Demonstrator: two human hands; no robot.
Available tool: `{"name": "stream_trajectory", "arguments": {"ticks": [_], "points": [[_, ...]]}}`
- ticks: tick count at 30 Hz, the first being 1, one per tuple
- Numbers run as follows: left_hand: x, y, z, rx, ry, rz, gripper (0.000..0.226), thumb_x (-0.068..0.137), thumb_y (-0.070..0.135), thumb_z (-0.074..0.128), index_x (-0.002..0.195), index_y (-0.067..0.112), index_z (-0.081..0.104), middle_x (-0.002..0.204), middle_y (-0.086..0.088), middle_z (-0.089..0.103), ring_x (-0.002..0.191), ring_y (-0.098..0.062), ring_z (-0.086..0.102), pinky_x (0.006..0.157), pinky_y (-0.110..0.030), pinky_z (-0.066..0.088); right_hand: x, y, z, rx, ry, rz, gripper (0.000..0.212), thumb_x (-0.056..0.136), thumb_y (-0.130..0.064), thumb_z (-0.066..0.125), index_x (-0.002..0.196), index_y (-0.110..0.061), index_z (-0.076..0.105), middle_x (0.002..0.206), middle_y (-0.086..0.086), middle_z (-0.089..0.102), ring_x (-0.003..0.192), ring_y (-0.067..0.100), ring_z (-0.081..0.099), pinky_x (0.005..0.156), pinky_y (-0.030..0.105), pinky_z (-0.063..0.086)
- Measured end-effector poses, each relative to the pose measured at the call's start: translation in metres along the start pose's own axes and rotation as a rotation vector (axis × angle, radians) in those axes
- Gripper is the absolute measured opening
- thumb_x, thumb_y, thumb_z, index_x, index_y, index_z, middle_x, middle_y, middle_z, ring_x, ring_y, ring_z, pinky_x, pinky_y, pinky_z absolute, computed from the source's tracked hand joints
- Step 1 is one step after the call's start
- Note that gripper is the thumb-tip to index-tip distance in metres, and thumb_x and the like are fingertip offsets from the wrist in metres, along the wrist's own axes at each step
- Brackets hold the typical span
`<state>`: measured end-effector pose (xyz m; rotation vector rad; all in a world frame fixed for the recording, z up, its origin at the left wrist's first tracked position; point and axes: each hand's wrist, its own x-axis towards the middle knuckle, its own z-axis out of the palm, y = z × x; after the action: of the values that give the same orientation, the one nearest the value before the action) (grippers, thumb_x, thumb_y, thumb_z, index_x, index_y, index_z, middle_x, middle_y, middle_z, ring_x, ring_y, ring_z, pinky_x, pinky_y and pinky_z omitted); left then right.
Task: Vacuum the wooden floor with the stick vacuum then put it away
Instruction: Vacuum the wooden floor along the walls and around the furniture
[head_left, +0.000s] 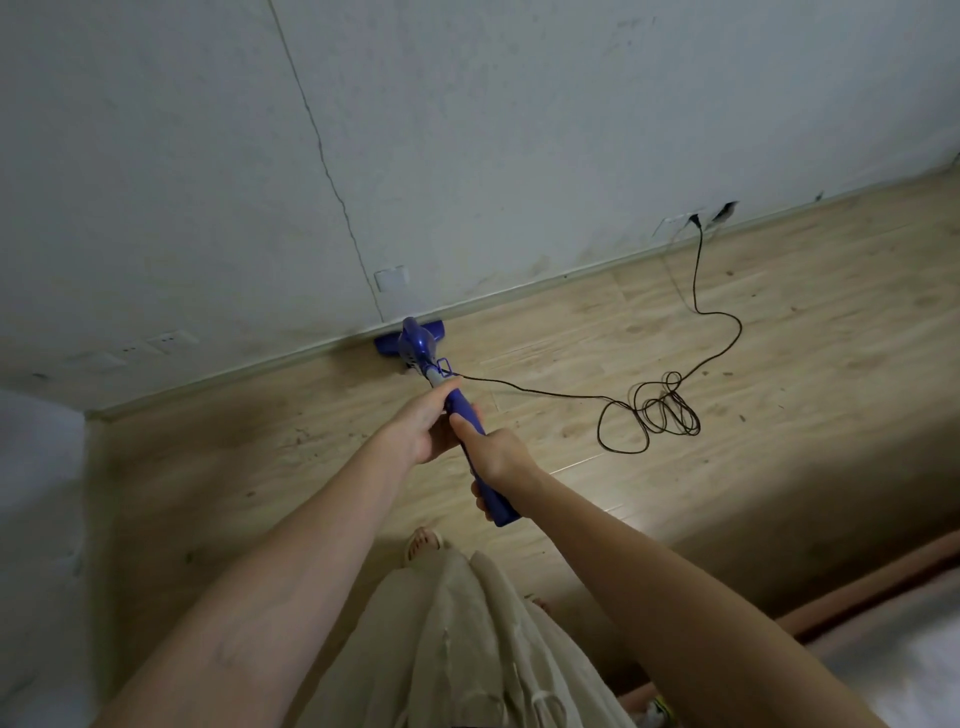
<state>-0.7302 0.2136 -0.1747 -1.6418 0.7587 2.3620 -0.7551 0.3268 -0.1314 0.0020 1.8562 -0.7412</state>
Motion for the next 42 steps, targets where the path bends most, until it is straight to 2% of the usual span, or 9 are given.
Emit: {"name": "stream_trajectory", "arguments": {"ticks": [4,7,11,20,24,31,35,39,42], "points": [[0.0,0.002,-0.004,0.036,-0.01,0.01,0.039,0.087,0.031,0.069,0.106,0.003,0.051,0.09,-0.015,0.063,0.072,-0.022,0.066,0.07,-0.035,0.057,-0.001,0.0,0.001,0.004,-0.011,-0.011,0.053,0.095,-0.059,0.044,0.089,-0.007,0.049,0.064,0.006,0.053,0.046,0.016,0.05,0.043,0.023,0.042],[-0.005,-0.001,0.001,0.044,0.0,0.028,0.04,0.088,0.033,0.068,0.108,0.002,0.051,0.085,-0.014,0.063,0.069,-0.021,0.066,0.064,-0.034,0.055,-0.009,-0.002,0.0,0.011,0.003,-0.008,0.052,0.095,-0.059,0.044,0.085,-0.007,0.049,0.064,0.006,0.052,0.047,0.016,0.049,0.043,0.023,0.04],[-0.014,0.0,0.005,0.021,-0.058,0.026,0.039,0.087,0.03,0.069,0.107,0.001,0.052,0.076,-0.016,0.064,0.055,-0.022,0.068,0.054,-0.03,0.056,-0.03,-0.012,-0.015,0.009,-0.025,0.004,0.05,0.096,-0.055,0.044,0.094,-0.005,0.048,0.067,0.008,0.051,0.047,0.017,0.048,0.04,0.02,0.04],[-0.027,-0.014,0.005,-0.026,-0.11,0.004,0.035,0.086,0.029,0.07,0.099,0.002,0.053,0.068,-0.013,0.066,0.065,-0.022,0.067,0.059,-0.031,0.055,-0.048,-0.006,-0.022,0.0,-0.048,0.002,0.049,0.097,-0.053,0.045,0.086,-0.006,0.05,0.066,0.007,0.05,0.044,0.015,0.046,0.036,0.015,0.038],[-0.02,-0.013,-0.002,-0.031,-0.091,-0.005,0.039,0.085,0.03,0.072,0.104,0.003,0.05,0.081,-0.014,0.063,0.068,-0.022,0.067,0.061,-0.032,0.058,-0.034,0.002,-0.01,0.016,-0.027,-0.024,0.052,0.096,-0.056,0.045,0.087,-0.005,0.051,0.067,0.007,0.052,0.043,0.015,0.047,0.035,0.016,0.038],[0.0,-0.007,-0.013,0.052,-0.026,0.012,0.039,0.089,0.036,0.066,0.103,0.001,0.054,0.082,-0.013,0.063,0.064,-0.02,0.066,0.06,-0.032,0.058,-0.005,0.008,0.011,0.064,-0.02,-0.003,0.055,0.094,-0.06,0.045,0.08,-0.007,0.05,0.064,0.007,0.052,0.044,0.016,0.048,0.039,0.02,0.04],[0.003,-0.003,-0.012,0.089,-0.061,-0.028,0.033,0.092,0.031,0.062,0.097,0.0,0.053,0.079,-0.015,0.062,0.07,-0.023,0.065,0.071,-0.035,0.058,-0.001,0.013,0.007,0.043,-0.028,0.022,0.057,0.093,-0.063,0.044,0.079,-0.008,0.049,0.063,0.006,0.053,0.044,0.017,0.048,0.041,0.022,0.042],[-0.001,-0.014,-0.001,0.075,-0.044,-0.013,0.035,0.095,0.031,0.059,0.111,0.002,0.049,0.085,-0.016,0.061,0.069,-0.023,0.065,0.053,-0.032,0.057,0.001,0.023,-0.003,0.016,-0.057,0.042,0.055,0.089,-0.063,0.052,0.076,-0.01,0.046,0.058,0.007,0.053,0.041,0.018,0.047,0.044,0.025,0.043],[-0.001,-0.021,0.003,0.009,0.022,0.032,0.039,0.093,0.034,0.061,0.115,0.004,0.049,0.095,-0.015,0.062,0.065,-0.022,0.067,0.053,-0.031,0.058,0.001,0.021,-0.006,0.007,-0.069,0.045,0.054,0.087,-0.061,0.058,0.076,-0.01,0.045,0.058,0.007,0.052,0.042,0.019,0.046,0.045,0.026,0.042]]}}
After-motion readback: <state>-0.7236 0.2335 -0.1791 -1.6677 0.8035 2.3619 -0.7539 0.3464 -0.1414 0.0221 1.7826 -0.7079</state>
